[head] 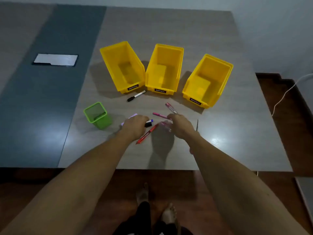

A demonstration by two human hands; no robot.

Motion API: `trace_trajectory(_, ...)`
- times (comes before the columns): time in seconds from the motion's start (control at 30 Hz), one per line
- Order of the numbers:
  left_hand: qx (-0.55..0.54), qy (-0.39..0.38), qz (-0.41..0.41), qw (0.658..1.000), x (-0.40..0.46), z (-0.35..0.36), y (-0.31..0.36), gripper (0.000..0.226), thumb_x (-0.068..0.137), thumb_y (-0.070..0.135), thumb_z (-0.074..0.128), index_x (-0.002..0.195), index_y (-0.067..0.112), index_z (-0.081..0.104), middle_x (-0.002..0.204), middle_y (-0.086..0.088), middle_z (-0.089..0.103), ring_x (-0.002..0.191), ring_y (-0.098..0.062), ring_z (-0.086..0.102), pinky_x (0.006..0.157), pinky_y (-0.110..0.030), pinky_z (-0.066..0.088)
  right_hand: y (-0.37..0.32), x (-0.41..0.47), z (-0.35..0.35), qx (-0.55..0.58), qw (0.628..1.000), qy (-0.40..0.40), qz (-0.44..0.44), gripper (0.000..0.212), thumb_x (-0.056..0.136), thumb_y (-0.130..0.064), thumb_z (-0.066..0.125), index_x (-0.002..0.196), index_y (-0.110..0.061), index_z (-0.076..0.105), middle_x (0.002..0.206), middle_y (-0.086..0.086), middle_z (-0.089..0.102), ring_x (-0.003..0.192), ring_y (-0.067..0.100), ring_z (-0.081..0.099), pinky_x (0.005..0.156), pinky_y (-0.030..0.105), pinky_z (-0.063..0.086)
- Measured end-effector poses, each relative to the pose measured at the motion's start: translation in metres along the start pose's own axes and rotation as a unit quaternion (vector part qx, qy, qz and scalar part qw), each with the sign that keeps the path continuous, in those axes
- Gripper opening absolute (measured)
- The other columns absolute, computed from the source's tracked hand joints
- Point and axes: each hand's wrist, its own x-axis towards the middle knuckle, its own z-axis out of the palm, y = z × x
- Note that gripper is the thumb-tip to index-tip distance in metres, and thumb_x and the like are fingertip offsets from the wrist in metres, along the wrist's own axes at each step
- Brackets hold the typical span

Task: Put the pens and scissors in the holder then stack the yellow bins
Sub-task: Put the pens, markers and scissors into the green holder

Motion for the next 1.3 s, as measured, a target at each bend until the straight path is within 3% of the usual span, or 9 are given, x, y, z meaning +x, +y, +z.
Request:
trace_trajectory(0.13,0.062,0.018,0.045,0.997,0.010,0.016,-0.009,0.025,0.089,0.016,0.054,0.111,0.019,0.064,0.109,-0.004,0.064,0.109,-0.027,0.059,0.072,-0.035,0.049,0.001,0.018,0.016,-0.030,0.999,0.041,0.008,0.028,0.091,-0.038,0.074,0.108,-0.018,0.066,0.110,0.009,0.069,0.100,0.028,0.064,0.072,0.032,0.044)
trace_trajectory(0.3,0.102,0.022,0.061,0.993,0.033,0.020,-0.012,0.016,0.088,0.007,0.055,0.094,0.018,0.063,0.087,-0.003,0.058,0.087,-0.029,0.062,0.066,-0.036,0.050,0.003,0.039,0.017,-0.110,0.992,0.055,0.012,0.042,0.084,-0.042,0.079,0.112,-0.014,0.068,0.113,0.015,0.070,0.101,0.035,0.064,0.083,0.040,0.049)
trace_trajectory(0.5,0.172,0.001,0.090,0.981,0.052,0.007,0.005,0.020,0.090,0.009,0.061,0.110,0.010,0.064,0.106,-0.013,0.064,0.096,-0.031,0.063,0.066,-0.037,0.039,0.003,0.045,0.010,-0.036,0.995,0.054,0.070,0.035,0.095,-0.027,0.062,0.121,-0.003,0.063,0.116,0.019,0.061,0.107,0.036,0.055,0.085,0.043,0.048)
trace_trajectory(0.6,0.112,0.055,0.099,0.987,0.049,0.003,0.014,0.025,0.095,0.019,0.050,0.115,0.009,0.060,0.108,-0.012,0.063,0.092,-0.030,0.062,0.070,-0.037,0.039,0.003,0.039,0.007,0.040,0.992,0.069,0.103,0.028,0.095,-0.025,0.058,0.114,-0.005,0.057,0.110,0.018,0.063,0.093,0.033,0.056,0.072,0.037,0.043)
trace_trajectory(0.73,-0.042,0.033,0.066,0.996,0.039,-0.005,0.016,0.019,0.097,0.025,0.047,0.112,0.012,0.051,0.107,-0.007,0.049,0.080,-0.024,0.051,0.068,-0.036,0.036,0.005,0.024,0.001,0.072,0.987,-0.067,0.130,0.035,0.092,-0.044,0.067,0.108,-0.013,0.059,0.100,0.007,0.059,0.089,0.024,0.058,0.071,0.035,0.046)
trace_trajectory(1.0,0.044,-0.040,0.040,0.997,0.026,0.021,-0.007,0.021,0.099,0.025,0.052,0.109,0.007,0.058,0.114,-0.016,0.066,0.102,-0.033,0.063,0.070,-0.037,0.040,-0.010,0.003,0.018,0.022,0.987,-0.010,0.161,0.036,0.100,-0.050,0.048,0.097,-0.016,0.057,0.089,0.004,0.060,0.080,0.022,0.058,0.072,0.036,0.048)
trace_trajectory(1.13,-0.060,0.042,-0.027,0.997,0.014,0.007,0.007,0.032,0.098,0.036,0.047,0.106,0.007,0.056,0.097,-0.012,0.062,0.094,-0.035,0.062,0.069,-0.036,0.037,-0.031,0.006,0.000,0.193,0.961,0.035,0.194,0.030,0.100,-0.028,0.042,0.112,-0.009,0.062,0.101,0.014,0.066,0.090,0.029,0.064,0.081,0.045,0.056)
trace_trajectory(1.2,-0.110,0.082,-0.061,0.989,0.006,-0.009,0.013,0.030,0.100,0.036,0.040,0.101,0.008,0.051,0.091,-0.012,0.057,0.088,-0.036,0.057,0.068,-0.037,0.036,-0.045,0.010,-0.008,0.298,0.934,0.034,0.194,0.036,0.098,-0.020,0.041,0.130,-0.011,0.057,0.095,0.013,0.063,0.085,0.028,0.060,0.072,0.043,0.051)
trace_trajectory(1.3,-0.304,0.085,-0.146,0.938,0.001,-0.036,0.010,0.024,0.099,0.031,0.036,0.085,0.014,0.044,0.082,-0.010,0.050,0.083,-0.034,0.051,0.070,-0.041,0.038,-0.067,0.016,-0.019,0.391,0.903,0.021,0.178,0.032,0.095,-0.017,0.042,0.124,-0.010,0.055,0.079,0.008,0.052,0.069,0.021,0.049,0.061,0.039,0.042)
